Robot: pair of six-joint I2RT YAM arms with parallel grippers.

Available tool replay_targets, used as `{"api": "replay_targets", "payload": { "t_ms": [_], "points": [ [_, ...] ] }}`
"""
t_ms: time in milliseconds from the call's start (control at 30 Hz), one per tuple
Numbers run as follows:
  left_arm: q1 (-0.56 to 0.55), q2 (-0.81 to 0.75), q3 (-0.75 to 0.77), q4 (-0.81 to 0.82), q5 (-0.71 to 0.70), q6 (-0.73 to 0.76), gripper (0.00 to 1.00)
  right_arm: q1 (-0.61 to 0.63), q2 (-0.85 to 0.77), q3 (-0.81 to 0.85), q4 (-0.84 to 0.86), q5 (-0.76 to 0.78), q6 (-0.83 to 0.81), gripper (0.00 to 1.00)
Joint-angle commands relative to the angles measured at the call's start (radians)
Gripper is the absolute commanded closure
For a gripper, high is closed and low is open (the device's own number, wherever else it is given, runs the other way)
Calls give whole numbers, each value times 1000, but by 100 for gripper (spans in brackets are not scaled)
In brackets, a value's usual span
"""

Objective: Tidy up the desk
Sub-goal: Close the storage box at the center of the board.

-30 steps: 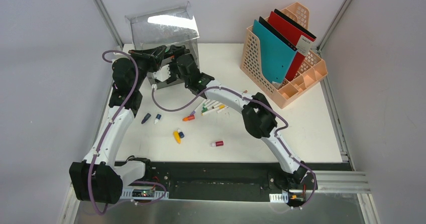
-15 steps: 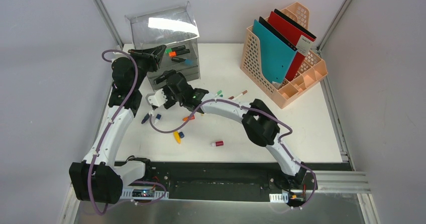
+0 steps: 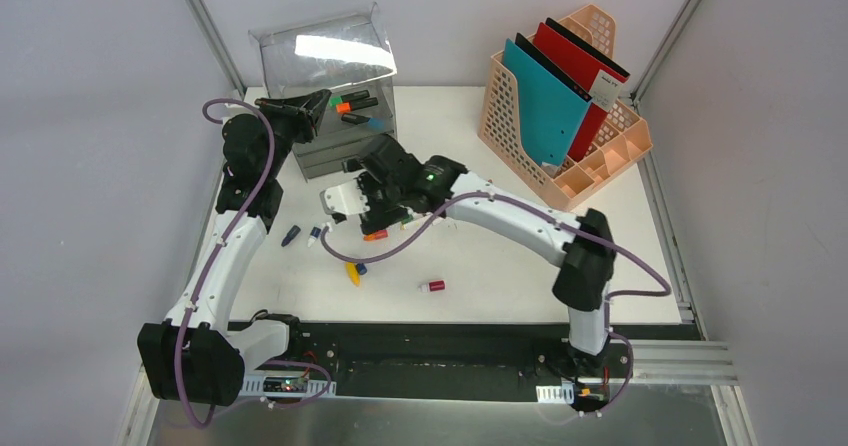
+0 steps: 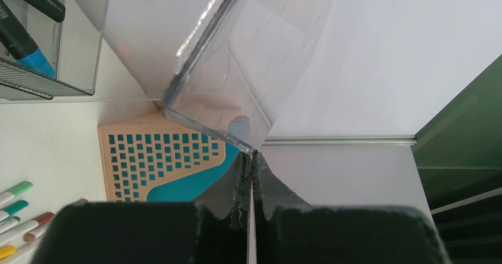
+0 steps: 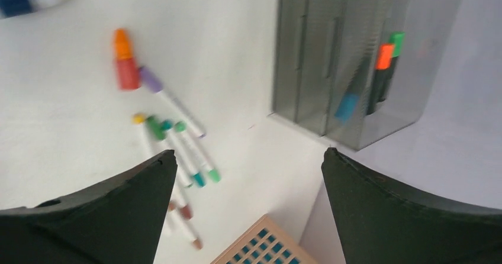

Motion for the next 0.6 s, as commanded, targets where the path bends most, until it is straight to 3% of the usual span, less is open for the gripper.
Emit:
{"api": "replay_targets", "payload": {
  "t_ms": [0,200,333,567],
  "points": [
    [-6,-18,-10,62,5,23,100,-33,-176,-87,-273,-171,183,5],
    [-6,-23,-70,108,12,64,100,-272,-382,-281,-298,-573,386,5],
    [-6,-17,-143,183,19,101,100,-463,-497,-420,-288,-814,414,4],
    [-6,39,-291,353,35,207,100,-631,-664,-628,-258,-971,414,3]
  ]
}}
